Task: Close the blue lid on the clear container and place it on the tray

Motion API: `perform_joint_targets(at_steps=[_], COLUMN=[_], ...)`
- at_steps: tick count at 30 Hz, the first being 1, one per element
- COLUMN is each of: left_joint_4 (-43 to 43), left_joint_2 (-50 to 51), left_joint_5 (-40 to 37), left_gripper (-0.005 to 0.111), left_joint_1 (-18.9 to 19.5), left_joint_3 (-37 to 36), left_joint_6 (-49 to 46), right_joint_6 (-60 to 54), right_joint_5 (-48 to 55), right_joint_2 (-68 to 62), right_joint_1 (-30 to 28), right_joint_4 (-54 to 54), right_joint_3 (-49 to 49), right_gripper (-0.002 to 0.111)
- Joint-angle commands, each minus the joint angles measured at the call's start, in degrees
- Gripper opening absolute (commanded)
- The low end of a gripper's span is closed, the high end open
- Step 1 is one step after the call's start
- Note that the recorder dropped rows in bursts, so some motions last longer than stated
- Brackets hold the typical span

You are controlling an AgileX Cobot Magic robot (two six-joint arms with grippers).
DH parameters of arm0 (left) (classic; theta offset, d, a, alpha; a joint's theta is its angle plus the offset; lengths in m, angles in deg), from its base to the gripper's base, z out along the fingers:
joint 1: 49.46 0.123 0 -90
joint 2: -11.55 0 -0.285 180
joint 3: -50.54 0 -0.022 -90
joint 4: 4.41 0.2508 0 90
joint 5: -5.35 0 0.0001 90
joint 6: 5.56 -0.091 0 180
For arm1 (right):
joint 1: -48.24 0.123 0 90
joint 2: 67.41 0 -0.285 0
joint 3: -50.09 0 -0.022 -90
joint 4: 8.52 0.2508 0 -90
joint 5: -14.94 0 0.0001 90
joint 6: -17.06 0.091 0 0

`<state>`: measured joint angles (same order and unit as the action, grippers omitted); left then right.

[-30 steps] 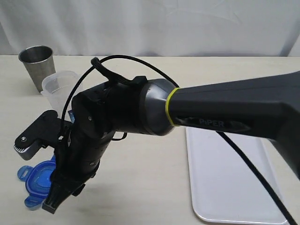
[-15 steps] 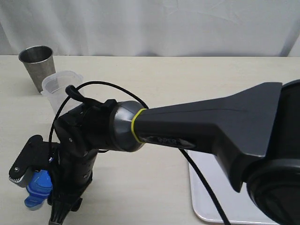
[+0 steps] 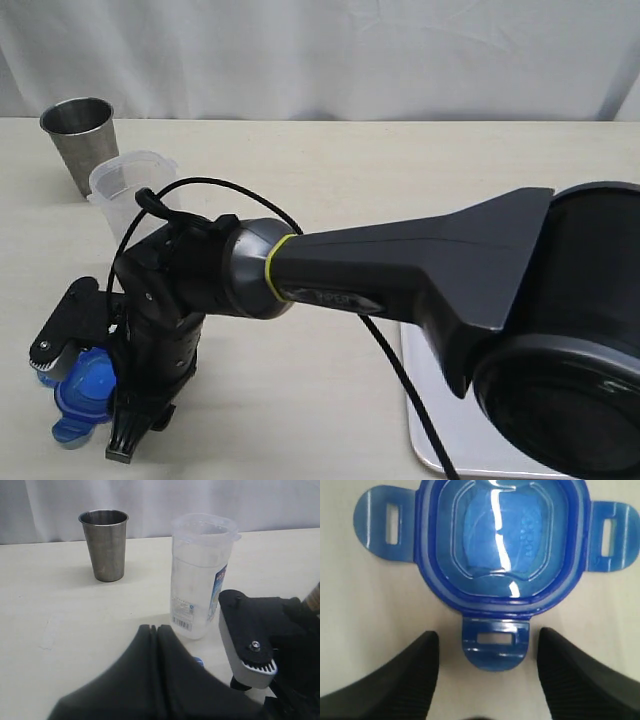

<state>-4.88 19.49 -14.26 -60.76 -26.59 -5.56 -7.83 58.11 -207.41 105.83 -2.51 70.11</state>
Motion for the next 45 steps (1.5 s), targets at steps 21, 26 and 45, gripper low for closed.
perform_joint_targets(at_steps=[21, 26, 45], left_joint_4=[-0.19, -0.19, -0.19], left_joint_2=[-0.16, -0.16, -0.16], left_joint_5=[0.61, 0.61, 0.61], left_gripper=[0.000, 0.000, 0.000], left_joint_1=[0.27, 0.27, 0.27], left_joint_3=[-0.08, -0.08, -0.08], left_joint_6=[0.00, 0.00, 0.00], right_joint_6=[-1.08, 8.64, 13.27], right_joint_5=[12.64, 14.07, 6.60], right_joint_2=[10.58, 16.64, 26.21], right_joint_1=[1.25, 6.47, 4.24], right_joint_4=[-2.98, -20.30, -66.10], right_joint_3=[0.99, -0.83, -2.56], right_gripper=[0.004, 0.004, 0.004])
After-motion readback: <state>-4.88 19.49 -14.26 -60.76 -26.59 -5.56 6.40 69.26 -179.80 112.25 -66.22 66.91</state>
